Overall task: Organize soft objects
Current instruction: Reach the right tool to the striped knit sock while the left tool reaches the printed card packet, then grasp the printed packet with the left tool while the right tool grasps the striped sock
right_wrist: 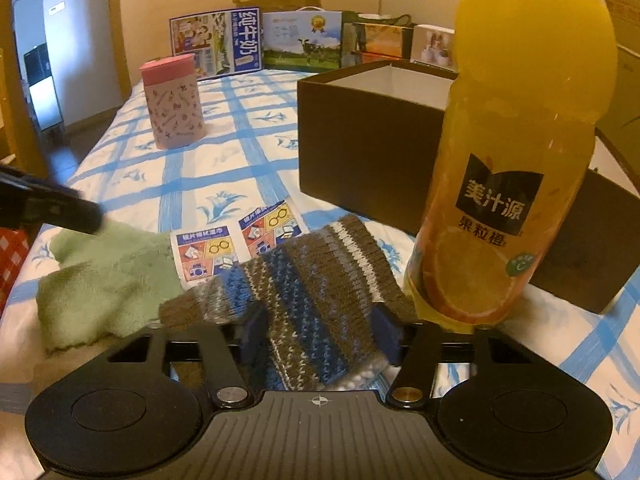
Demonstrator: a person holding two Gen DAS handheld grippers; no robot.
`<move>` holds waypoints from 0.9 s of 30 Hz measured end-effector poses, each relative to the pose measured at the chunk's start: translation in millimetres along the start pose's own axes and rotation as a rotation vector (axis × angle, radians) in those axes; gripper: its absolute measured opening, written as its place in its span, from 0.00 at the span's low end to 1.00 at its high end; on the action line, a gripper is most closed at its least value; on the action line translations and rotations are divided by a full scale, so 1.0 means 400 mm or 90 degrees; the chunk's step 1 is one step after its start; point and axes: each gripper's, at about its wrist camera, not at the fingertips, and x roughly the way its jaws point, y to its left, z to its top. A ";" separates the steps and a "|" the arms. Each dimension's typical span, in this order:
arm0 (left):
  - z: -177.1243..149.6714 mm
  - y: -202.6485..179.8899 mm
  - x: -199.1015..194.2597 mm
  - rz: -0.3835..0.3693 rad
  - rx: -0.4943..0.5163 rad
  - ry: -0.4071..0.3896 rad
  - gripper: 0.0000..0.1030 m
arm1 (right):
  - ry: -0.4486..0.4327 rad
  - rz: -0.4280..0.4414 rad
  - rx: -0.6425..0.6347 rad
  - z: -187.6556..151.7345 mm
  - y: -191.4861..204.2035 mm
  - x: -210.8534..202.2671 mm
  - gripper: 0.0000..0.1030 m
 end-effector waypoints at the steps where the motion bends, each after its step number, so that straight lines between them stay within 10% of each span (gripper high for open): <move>1: 0.002 -0.010 0.015 -0.011 0.006 0.002 0.39 | -0.001 0.007 0.000 -0.001 -0.001 0.002 0.44; 14: 0.044 -0.033 0.186 -0.057 0.029 0.048 0.36 | -0.017 0.041 0.014 -0.009 -0.020 -0.002 0.30; 20: 0.040 -0.053 0.171 -0.065 0.043 0.033 0.12 | -0.023 0.050 0.032 -0.010 -0.032 -0.005 0.30; 27: 0.023 -0.069 0.138 -0.127 0.013 0.025 0.08 | -0.027 0.057 0.046 -0.015 -0.037 -0.010 0.30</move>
